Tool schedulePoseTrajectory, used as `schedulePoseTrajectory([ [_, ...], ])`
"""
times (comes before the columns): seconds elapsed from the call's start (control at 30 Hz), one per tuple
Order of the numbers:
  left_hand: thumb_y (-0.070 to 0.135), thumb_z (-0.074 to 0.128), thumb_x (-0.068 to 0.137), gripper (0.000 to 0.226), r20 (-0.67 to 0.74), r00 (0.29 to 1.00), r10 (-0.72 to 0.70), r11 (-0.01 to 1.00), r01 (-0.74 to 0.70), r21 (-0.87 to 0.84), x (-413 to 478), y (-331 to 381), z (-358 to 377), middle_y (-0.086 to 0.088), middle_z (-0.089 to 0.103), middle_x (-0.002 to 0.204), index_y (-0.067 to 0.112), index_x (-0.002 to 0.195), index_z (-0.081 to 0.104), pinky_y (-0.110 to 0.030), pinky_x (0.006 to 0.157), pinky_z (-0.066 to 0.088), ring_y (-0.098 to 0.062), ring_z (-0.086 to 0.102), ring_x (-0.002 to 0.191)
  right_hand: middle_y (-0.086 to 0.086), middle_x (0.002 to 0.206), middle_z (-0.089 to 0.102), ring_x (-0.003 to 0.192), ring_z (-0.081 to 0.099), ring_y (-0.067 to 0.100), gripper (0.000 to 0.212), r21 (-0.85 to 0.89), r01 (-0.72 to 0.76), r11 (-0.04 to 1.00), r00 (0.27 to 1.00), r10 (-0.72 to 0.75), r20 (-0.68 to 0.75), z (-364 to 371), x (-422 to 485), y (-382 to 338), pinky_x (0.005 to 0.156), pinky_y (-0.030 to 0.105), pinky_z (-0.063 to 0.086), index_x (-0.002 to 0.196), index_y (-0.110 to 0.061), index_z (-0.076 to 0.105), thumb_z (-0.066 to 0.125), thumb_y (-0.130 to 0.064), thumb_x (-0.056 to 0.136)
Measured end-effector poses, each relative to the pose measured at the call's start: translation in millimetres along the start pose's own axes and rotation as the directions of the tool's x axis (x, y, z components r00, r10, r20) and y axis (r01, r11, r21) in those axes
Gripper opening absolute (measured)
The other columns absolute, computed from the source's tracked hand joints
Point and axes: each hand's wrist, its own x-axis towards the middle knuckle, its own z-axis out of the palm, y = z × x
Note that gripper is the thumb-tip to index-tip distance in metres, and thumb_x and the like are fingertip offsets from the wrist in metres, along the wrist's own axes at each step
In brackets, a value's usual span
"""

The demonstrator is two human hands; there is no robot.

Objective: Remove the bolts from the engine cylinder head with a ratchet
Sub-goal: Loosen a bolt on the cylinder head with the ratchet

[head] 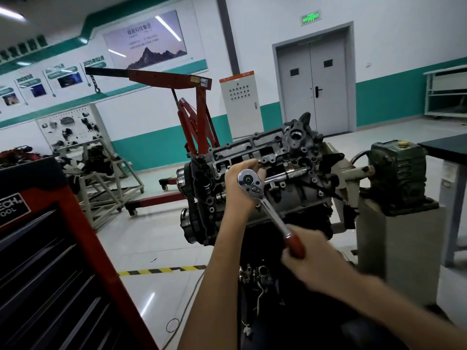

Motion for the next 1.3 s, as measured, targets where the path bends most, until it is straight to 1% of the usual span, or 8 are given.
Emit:
schedulePoseTrajectory([
  [0.1, -0.002, 0.06, 0.079, 0.018, 0.169, 0.984, 0.047, 0.997, -0.056, 0.048, 5, 6, -14, -0.006, 0.045, 0.059, 0.008, 0.066, 0.052, -0.026, 0.057, 0.034, -0.013, 0.041, 0.059, -0.004, 0.055, 0.052, 0.044, 0.05, 0.001, 0.026, -0.377, 0.133, 0.917, 0.977, -0.058, 0.204, -75, 32, 4, 0.044, 0.016, 0.041, 0.07, -0.026, 0.049, 0.06, -0.004, 0.078],
  [0.23, -0.008, 0.059, 0.079, 0.04, 0.261, 0.963, 0.061, 0.988, -0.095, 0.119, 10, 11, -10, 0.007, 0.041, 0.049, 0.017, 0.054, 0.041, -0.023, 0.052, 0.029, -0.006, 0.033, 0.049, -0.011, 0.056, 0.052, 0.05, 0.052, -0.002, 0.012, -0.698, 0.221, 0.681, 0.975, -0.162, 0.15, -116, 58, 4, 0.047, 0.012, 0.041, 0.085, -0.026, 0.055, 0.06, -0.017, 0.08],
  [0.43, -0.006, 0.054, 0.075, 0.05, -0.087, 0.996, -0.008, 0.996, 0.0, -0.089, -1, 9, 11, 0.014, 0.028, 0.049, 0.031, 0.049, 0.032, -0.025, 0.052, 0.031, -0.008, 0.026, 0.05, -0.006, 0.046, 0.047, 0.038, 0.041, 0.005, 0.021, -0.098, -0.013, 0.995, 0.998, 0.007, -0.064, -17, 1, 13, 0.04, 0.015, 0.034, 0.068, -0.016, 0.047, 0.062, -0.005, 0.076],
  [0.6, -0.015, 0.051, 0.081, 0.053, -0.086, 0.995, -0.059, 0.991, 0.048, -0.128, 0, 11, 14, 0.013, 0.023, 0.045, 0.021, 0.051, 0.026, -0.032, 0.057, 0.028, -0.004, 0.021, 0.047, -0.003, 0.05, 0.042, 0.041, 0.038, 0.005, 0.024, 0.224, -0.097, 0.97, 0.989, 0.12, -0.091, 45, -10, -5, 0.042, 0.016, 0.035, 0.066, -0.015, 0.042, 0.061, -0.005, 0.078],
  [0.77, -0.015, 0.057, 0.082, 0.024, 0.088, 0.996, -0.025, 1.0, 0.026, -0.005, 1, 9, -10, -0.001, 0.042, 0.057, -0.001, 0.063, 0.058, -0.01, 0.051, 0.032, -0.001, 0.04, 0.046, -0.002, 0.053, 0.051, 0.041, 0.046, 0.004, 0.01, -0.234, 0.074, 0.969, 0.989, -0.041, 0.143, -50, 18, 6, 0.044, 0.018, 0.042, 0.079, -0.01, 0.058, 0.059, -0.001, 0.078],
  [0.93, -0.007, 0.06, 0.078, 0.035, 0.212, 0.975, 0.068, 0.989, -0.094, 0.115, 7, 12, -10, -0.002, 0.042, 0.05, 0.014, 0.054, 0.045, -0.023, 0.053, 0.03, -0.011, 0.035, 0.047, -0.012, 0.055, 0.051, 0.049, 0.052, -0.003, 0.009, -0.719, 0.235, 0.654, 0.971, -0.128, 0.201, -120, 62, -2, 0.049, 0.012, 0.045, 0.085, -0.024, 0.055, 0.058, -0.016, 0.083],
  [1.13, -0.001, 0.055, 0.075, 0.046, -0.102, 0.995, -0.009, 0.998, 0.003, -0.065, -2, 7, 9, 0.015, 0.028, 0.046, 0.03, 0.05, 0.032, -0.032, 0.06, 0.037, -0.012, 0.029, 0.053, -0.003, 0.051, 0.048, 0.039, 0.041, 0.006, 0.018, -0.131, -0.017, 0.991, 0.998, 0.008, -0.069, -16, -1, 9, 0.043, 0.015, 0.034, 0.071, -0.016, 0.05, 0.063, -0.005, 0.077],
  [1.3, -0.015, 0.052, 0.076, 0.05, -0.095, 0.994, -0.045, 0.996, 0.038, -0.076, 2, 8, 15, 0.006, 0.022, 0.05, 0.02, 0.051, 0.026, -0.032, 0.058, 0.029, -0.015, 0.024, 0.054, -0.003, 0.048, 0.042, 0.037, 0.039, 0.008, 0.027, 0.291, -0.123, 0.949, 0.988, 0.143, -0.05, 46, -14, -10, 0.042, 0.02, 0.036, 0.066, -0.017, 0.041, 0.061, -0.004, 0.079],
])
